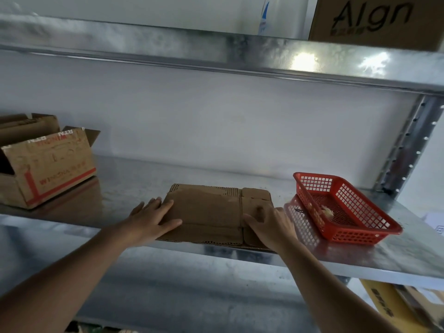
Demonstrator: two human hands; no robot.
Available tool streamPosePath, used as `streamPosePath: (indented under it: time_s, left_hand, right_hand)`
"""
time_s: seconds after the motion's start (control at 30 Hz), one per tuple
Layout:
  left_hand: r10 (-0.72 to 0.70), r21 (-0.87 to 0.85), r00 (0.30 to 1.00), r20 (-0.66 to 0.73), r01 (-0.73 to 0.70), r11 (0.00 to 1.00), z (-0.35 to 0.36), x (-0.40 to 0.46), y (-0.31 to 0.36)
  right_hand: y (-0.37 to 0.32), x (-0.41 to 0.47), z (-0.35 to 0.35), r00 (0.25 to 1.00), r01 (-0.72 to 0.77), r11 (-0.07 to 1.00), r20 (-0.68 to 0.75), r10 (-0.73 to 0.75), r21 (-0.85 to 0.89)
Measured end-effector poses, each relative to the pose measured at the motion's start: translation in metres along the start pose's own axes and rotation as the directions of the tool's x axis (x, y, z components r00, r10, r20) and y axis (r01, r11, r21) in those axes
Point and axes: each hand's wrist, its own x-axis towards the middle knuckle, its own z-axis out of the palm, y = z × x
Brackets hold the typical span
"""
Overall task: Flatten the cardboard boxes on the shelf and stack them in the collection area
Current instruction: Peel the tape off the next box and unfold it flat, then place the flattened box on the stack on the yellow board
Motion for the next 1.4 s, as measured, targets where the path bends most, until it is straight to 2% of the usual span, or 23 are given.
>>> streamPosePath:
  time_s: [0.13,0.2,0.3,0.5,0.73,1.03,1.17,1.4]
  left_hand:
    - [0.042,-0.045,0.998,-0.046,-0.044,0.998,-0.004,-0.003,0.004]
    - [0.054,-0.126,0.996,-0.072,-0.063,0.99,-0.008,-0.001,0.005]
    - [0.093,-0.314,0.989,-0.116,-0.125,0.941,-0.01,-0.002,0.012]
    - [0.105,-0.46,0.958,-0.266,-0.222,0.86,-0.005,-0.016,0.038]
    - [0.176,-0.396,0.927,-0.33,-0.305,0.866,-0.009,-0.035,0.1]
    - [0.244,-0.399,0.893,-0.379,-0.395,0.827,0.019,-0.079,0.222]
    - [0.261,-0.405,0.894,-0.365,-0.404,0.82,0.042,-0.108,0.279]
    - [0.317,-0.386,0.91,-0.269,-0.403,0.83,0.11,-0.159,0.398]
  right_hand:
    - [-0.007,-0.017,-0.013,0.98,0.009,0.983,-0.196,0.028,0.185]
    - [-0.008,-0.029,-0.018,0.962,0.017,0.968,-0.269,0.052,0.249]
    - [-0.008,-0.048,-0.025,0.947,0.003,0.959,-0.309,0.088,0.283]
    - [0.008,-0.084,-0.042,0.936,-0.02,0.957,-0.332,0.12,0.29]
    - [0.049,-0.131,-0.078,0.901,-0.018,0.955,-0.409,0.144,0.297]
    - [0.147,-0.208,-0.131,0.877,-0.086,0.94,-0.423,0.229,0.329]
    - [0.197,-0.248,-0.148,0.862,-0.119,0.94,-0.436,0.258,0.319]
    - [0.31,-0.327,-0.175,0.847,-0.261,0.92,-0.388,0.364,0.293]
